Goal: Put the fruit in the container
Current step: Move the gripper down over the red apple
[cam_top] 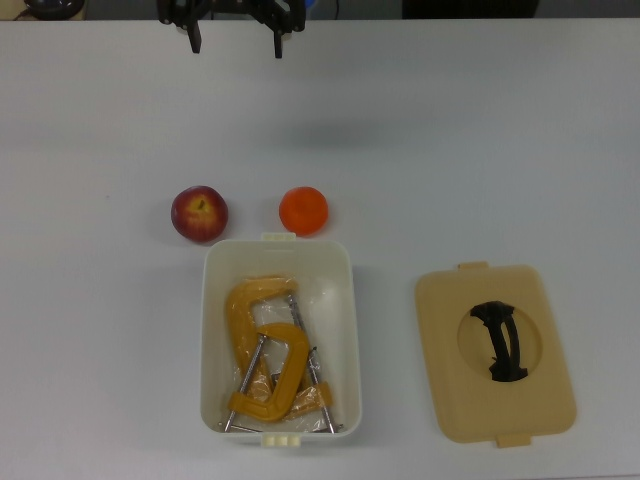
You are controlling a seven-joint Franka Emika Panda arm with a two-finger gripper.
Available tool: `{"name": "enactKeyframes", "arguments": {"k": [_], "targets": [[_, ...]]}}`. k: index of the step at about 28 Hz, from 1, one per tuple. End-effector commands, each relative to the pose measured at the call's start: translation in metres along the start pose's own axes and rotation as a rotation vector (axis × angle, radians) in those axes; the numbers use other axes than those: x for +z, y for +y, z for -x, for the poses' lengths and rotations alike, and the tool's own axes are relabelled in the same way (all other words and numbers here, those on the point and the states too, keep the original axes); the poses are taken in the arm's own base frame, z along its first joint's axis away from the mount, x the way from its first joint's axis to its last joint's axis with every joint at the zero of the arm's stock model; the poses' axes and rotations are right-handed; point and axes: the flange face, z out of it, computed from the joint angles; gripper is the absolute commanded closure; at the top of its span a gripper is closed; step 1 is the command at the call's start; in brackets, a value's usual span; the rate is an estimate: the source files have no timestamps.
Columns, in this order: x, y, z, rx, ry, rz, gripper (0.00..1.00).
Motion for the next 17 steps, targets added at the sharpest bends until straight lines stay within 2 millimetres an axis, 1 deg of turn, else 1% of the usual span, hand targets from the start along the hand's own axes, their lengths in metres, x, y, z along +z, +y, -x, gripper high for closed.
{"name": "enactKeyframes", "arguments": {"k": [1,3,5,6,7,9,12,13,17], "targets": [[-0.013,0.036,0.012,0.091,-0.032,-0.017,0.0],[-0.015,0.044,0.012,0.094,-0.019,-0.017,0.0],[-0.009,0.05,0.009,0.104,-0.025,-0.017,0.0],[-0.006,0.055,0.007,0.113,-0.028,-0.017,0.0],[-0.003,0.065,0.007,0.128,-0.034,-0.018,0.0],[0.002,0.072,0.006,0.138,-0.043,-0.018,0.0],[0.02,0.08,0.001,0.13,-0.066,-0.017,0.0],[0.028,0.082,-0.003,0.115,-0.06,-0.017,0.0],[0.057,0.083,-0.011,0.109,-0.054,-0.008,0.0]]}}
